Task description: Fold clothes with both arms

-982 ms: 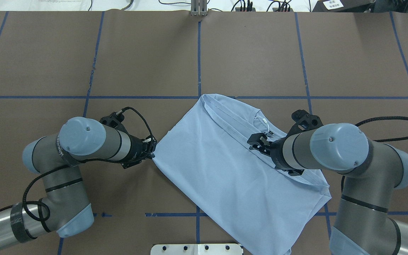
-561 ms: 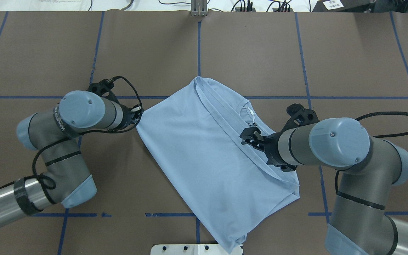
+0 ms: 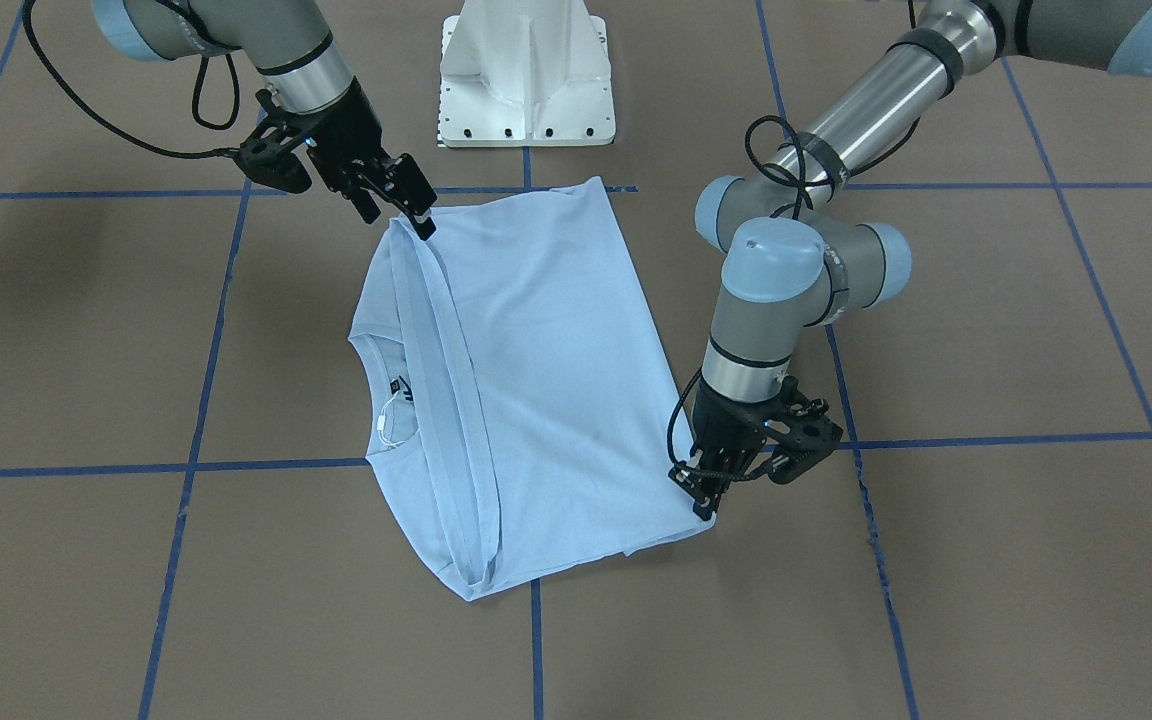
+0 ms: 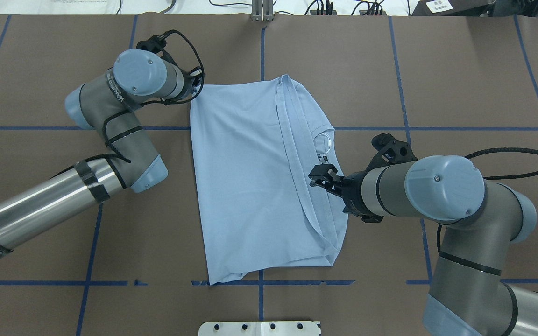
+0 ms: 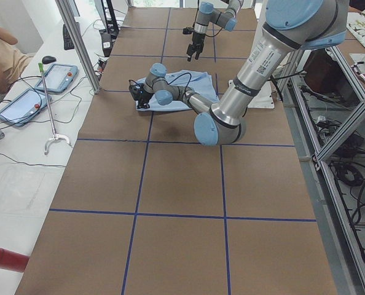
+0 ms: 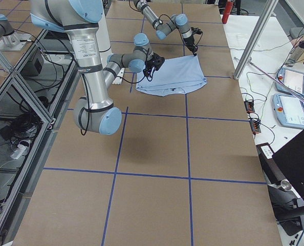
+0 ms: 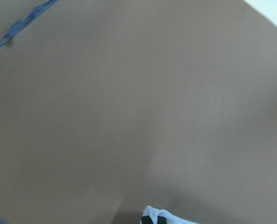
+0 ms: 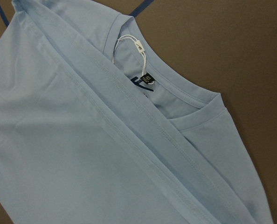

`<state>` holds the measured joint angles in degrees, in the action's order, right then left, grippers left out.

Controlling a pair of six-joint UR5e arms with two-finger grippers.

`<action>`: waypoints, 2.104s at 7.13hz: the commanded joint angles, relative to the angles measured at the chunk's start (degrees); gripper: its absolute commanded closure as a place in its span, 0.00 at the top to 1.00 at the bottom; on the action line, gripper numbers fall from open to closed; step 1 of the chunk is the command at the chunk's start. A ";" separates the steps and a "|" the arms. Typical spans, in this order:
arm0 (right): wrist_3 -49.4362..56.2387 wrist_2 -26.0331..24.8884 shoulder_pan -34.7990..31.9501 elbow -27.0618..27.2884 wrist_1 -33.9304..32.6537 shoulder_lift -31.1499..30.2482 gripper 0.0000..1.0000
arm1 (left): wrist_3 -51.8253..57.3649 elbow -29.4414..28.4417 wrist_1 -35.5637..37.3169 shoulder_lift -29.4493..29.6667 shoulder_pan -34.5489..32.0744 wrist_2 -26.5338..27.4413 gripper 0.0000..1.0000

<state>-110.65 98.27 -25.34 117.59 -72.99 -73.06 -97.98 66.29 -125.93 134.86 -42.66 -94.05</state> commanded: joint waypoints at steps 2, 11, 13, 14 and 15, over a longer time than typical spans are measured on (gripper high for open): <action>0.00 -0.01 0.02 0.01 0.39 0.11 1.00 | -0.02 -17.89 -12.28 10.30 -1.55 0.09 0.00; 22.82 -4.93 6.61 -9.66 -0.31 6.70 0.77 | -0.28 6.31 -11.88 -6.63 -1.46 -7.64 0.38; 28.46 -5.02 7.75 -11.23 -0.31 6.35 0.67 | -0.28 6.40 -11.88 -6.63 -1.46 -7.73 0.38; 28.82 -5.02 8.37 -12.02 -0.14 6.52 0.63 | -0.28 6.75 -11.80 -6.63 -1.46 -7.73 0.38; 29.00 -5.02 8.55 -12.12 -0.14 6.52 0.53 | -0.28 7.53 -11.79 -6.63 -1.46 -7.73 0.38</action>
<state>-82.35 93.26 -17.22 105.94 -73.19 -66.56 -98.26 73.10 -137.76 128.24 -44.12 -101.77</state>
